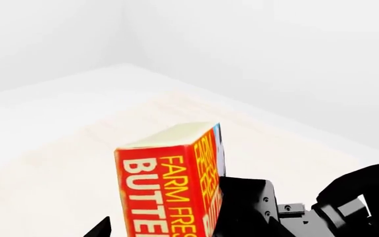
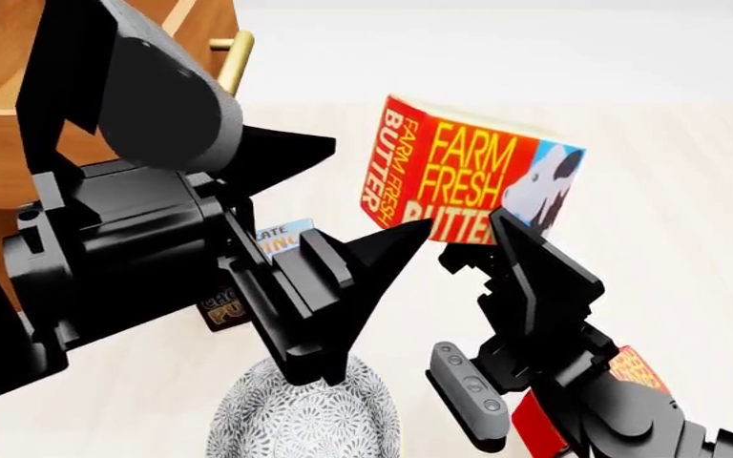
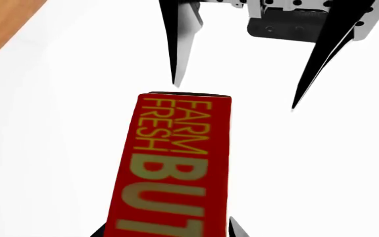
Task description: Put the butter at the front in the top drawer of the cabinet and close it.
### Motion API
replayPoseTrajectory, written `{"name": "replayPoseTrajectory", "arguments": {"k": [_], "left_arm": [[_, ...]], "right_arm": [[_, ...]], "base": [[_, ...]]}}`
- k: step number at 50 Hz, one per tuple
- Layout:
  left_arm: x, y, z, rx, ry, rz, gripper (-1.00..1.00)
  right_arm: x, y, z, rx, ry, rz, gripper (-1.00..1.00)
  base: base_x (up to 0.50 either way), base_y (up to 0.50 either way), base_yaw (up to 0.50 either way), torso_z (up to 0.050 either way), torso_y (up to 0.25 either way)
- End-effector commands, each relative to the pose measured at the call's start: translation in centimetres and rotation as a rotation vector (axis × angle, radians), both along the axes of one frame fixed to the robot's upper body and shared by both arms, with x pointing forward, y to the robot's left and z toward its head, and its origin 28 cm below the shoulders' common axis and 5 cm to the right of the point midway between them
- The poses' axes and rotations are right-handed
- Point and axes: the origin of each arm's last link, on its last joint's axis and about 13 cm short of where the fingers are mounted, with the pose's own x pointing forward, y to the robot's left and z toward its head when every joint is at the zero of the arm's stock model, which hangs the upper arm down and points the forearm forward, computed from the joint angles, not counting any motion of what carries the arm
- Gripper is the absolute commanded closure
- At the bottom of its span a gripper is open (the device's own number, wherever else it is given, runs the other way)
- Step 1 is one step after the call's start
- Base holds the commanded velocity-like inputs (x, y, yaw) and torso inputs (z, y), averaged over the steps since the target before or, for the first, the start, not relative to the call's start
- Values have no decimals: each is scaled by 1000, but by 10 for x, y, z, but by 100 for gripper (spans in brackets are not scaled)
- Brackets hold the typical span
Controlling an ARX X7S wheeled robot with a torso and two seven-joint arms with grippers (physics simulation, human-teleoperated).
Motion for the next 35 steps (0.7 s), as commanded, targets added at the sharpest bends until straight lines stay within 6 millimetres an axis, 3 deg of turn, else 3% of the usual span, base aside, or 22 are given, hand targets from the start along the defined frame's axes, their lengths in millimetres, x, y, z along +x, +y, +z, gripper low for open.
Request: {"name": "replayPoseTrajectory", "arguments": {"k": [1, 35], "left_arm": [[3, -2, -1, -5, 7, -12, -100], [18, -2, -4, -38, 38, -9, -100]], "right_arm": [[3, 0, 7, 7, -43, -12, 100], [3, -1, 4, 2, -28, -13, 100]], "base": [[0, 0, 0, 0, 0], [0, 0, 0, 0, 1]]}}
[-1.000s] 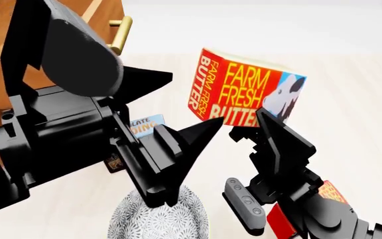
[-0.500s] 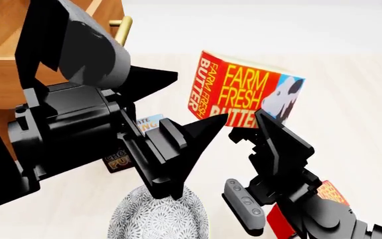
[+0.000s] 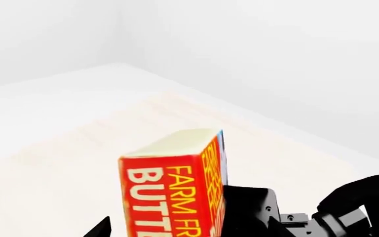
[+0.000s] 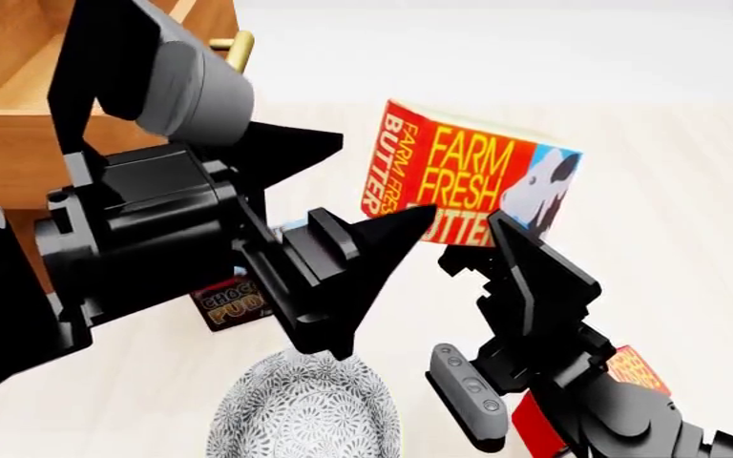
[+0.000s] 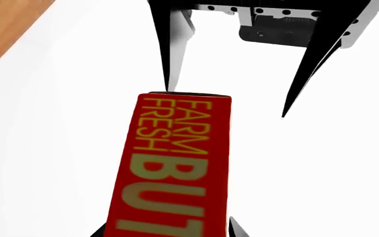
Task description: Put the butter at the front in the top drawer of the cabinet and close it.
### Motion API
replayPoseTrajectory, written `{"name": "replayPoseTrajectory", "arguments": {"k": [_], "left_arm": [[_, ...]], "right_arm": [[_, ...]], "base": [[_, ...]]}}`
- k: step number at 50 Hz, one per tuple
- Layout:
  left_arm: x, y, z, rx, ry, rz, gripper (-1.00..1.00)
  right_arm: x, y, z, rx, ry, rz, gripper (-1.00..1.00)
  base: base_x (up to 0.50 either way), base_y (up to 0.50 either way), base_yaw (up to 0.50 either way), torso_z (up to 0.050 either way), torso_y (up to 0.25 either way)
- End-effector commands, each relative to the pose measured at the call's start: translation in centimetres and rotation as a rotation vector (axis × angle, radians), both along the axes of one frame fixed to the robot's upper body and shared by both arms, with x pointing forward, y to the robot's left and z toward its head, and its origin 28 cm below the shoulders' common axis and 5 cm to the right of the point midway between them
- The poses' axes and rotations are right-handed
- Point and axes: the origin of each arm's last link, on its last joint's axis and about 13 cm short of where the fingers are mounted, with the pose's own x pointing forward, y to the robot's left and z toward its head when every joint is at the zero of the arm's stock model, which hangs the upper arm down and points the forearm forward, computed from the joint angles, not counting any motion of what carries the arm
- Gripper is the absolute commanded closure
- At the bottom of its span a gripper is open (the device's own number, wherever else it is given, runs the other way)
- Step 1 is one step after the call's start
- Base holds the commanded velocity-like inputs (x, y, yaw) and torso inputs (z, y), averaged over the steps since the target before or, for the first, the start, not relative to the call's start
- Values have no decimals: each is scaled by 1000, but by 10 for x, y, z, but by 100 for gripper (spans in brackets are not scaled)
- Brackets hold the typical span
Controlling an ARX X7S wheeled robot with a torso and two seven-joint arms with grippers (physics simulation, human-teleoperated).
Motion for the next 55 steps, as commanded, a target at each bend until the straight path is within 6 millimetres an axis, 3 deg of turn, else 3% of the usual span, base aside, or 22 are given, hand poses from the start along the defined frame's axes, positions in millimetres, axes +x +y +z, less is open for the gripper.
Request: {"name": "replayPoseTrajectory", "arguments": {"k": [1, 55], "left_arm": [[6, 0, -1, -12, 15, 1, -100], [20, -9, -7, -19, 57, -36, -100]], "right_arm": [[2, -1, 8, 3, -40, -13, 100], [0, -3, 4, 5, -39, -20, 100]], "base": [[0, 0, 0, 0, 0], [0, 0, 0, 0, 1]]}}
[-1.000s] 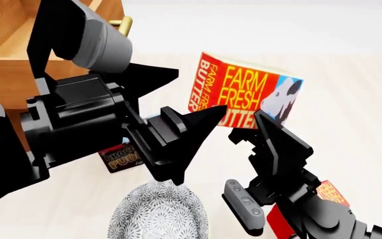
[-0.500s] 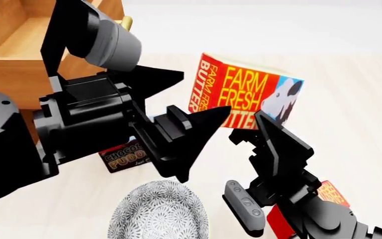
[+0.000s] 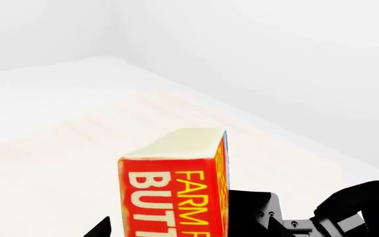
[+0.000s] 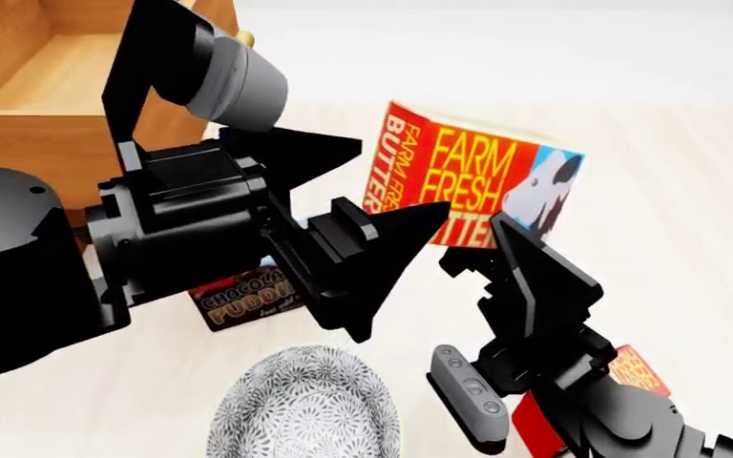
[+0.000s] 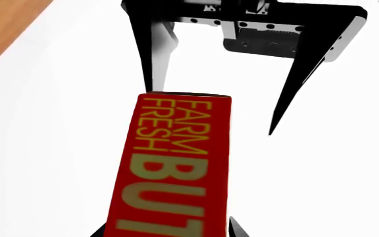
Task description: Put the butter at the front in the top drawer of the cabinet and close it.
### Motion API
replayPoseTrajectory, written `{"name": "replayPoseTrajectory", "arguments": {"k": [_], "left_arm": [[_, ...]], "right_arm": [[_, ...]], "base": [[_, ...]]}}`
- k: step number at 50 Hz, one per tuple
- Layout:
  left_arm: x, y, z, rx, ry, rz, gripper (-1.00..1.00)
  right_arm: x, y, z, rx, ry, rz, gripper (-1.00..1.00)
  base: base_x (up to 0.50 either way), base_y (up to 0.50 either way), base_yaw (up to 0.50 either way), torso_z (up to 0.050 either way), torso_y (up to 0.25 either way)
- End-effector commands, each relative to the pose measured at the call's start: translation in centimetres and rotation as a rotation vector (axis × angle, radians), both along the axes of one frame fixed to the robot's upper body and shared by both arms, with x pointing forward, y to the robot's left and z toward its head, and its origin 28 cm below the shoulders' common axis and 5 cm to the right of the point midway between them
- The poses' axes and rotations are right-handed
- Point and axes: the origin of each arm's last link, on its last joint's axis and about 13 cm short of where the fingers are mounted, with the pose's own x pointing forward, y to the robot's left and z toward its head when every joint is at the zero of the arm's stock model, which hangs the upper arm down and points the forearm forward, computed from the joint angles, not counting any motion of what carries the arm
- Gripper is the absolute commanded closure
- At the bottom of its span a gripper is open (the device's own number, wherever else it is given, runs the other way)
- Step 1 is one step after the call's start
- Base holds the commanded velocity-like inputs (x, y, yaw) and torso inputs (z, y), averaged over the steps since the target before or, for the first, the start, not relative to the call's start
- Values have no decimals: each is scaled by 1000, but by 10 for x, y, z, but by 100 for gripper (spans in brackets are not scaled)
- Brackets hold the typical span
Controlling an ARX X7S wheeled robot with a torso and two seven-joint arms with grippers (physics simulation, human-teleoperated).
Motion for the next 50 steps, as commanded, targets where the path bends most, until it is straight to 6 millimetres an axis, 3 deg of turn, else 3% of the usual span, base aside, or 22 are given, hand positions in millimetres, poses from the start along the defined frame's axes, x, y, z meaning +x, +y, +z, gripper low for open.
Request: {"name": "replayPoseTrajectory", "arguments": {"k": [1, 50], "left_arm": [[4, -2, -1, -2, 8, -5, -100], [14, -12, -2, -8, 31, -42, -100]], "right_arm": [[1, -3, 4, 4, -36, -19, 100], [-3, -5, 3, 7, -34, -30, 100]], "base": [[0, 0, 0, 0, 0], [0, 0, -1, 0, 0]]}}
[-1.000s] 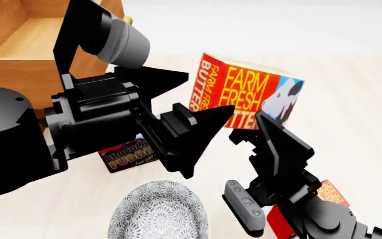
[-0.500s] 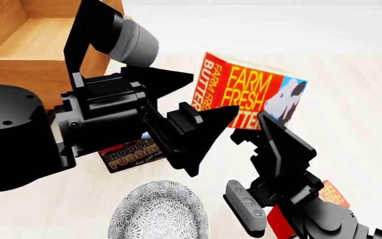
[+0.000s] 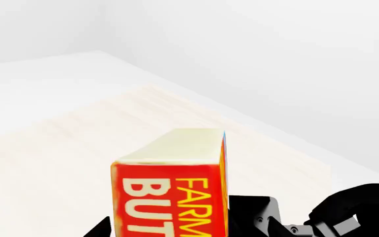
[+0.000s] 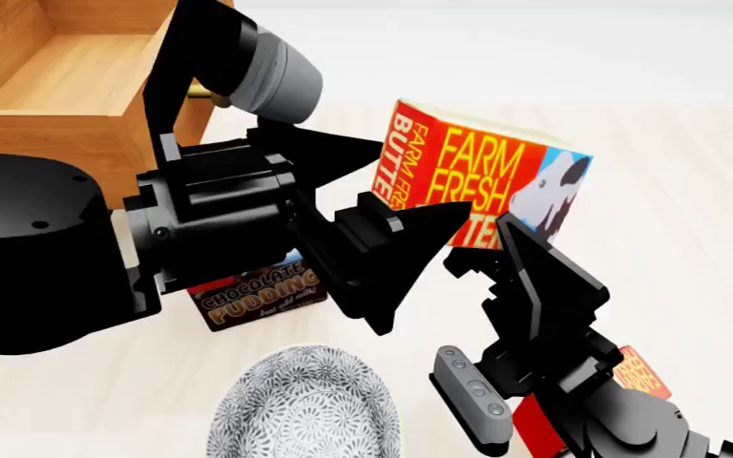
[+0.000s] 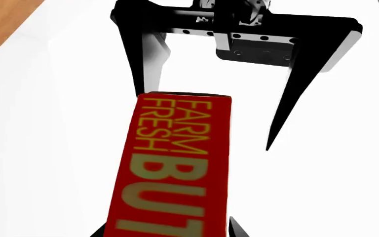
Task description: Put the butter at the front in the top drawer of the cabinet and close it.
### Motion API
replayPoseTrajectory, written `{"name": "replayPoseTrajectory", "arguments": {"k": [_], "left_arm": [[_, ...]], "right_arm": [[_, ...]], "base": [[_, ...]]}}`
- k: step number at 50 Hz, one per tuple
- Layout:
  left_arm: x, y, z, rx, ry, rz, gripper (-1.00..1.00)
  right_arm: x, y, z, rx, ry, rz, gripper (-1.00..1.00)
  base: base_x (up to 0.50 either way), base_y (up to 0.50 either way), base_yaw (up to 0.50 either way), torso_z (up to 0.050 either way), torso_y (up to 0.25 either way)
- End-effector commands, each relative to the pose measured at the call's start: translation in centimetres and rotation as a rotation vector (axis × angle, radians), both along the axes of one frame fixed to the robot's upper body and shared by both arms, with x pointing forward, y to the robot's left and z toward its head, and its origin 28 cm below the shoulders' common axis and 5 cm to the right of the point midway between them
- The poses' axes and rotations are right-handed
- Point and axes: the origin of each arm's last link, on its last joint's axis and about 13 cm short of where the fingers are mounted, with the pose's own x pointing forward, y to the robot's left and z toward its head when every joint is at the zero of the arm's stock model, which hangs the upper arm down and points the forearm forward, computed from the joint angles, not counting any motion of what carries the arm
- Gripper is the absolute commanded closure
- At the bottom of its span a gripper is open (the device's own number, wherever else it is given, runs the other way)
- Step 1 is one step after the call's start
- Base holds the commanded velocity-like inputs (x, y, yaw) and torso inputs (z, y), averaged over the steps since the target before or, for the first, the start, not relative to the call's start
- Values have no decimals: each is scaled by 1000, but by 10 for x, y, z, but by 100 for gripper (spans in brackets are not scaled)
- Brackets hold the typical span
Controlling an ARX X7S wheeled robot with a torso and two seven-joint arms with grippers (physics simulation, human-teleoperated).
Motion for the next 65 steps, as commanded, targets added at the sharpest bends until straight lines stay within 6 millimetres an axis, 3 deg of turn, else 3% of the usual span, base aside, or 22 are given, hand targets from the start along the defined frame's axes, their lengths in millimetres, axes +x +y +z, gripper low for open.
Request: {"name": "replayPoseTrajectory", "arguments": {"k": [1, 65], "left_arm": [[4, -3, 0, -3, 7, -4, -100], [18, -15, -2, 4, 39, -21, -100]], "right_arm": [[0, -3, 2, -1, -30, -18, 100], [-2, -6, -4, 14, -23, -23, 100]], "base": [[0, 0, -3, 0, 0], [0, -1, -1, 0, 0]]}}
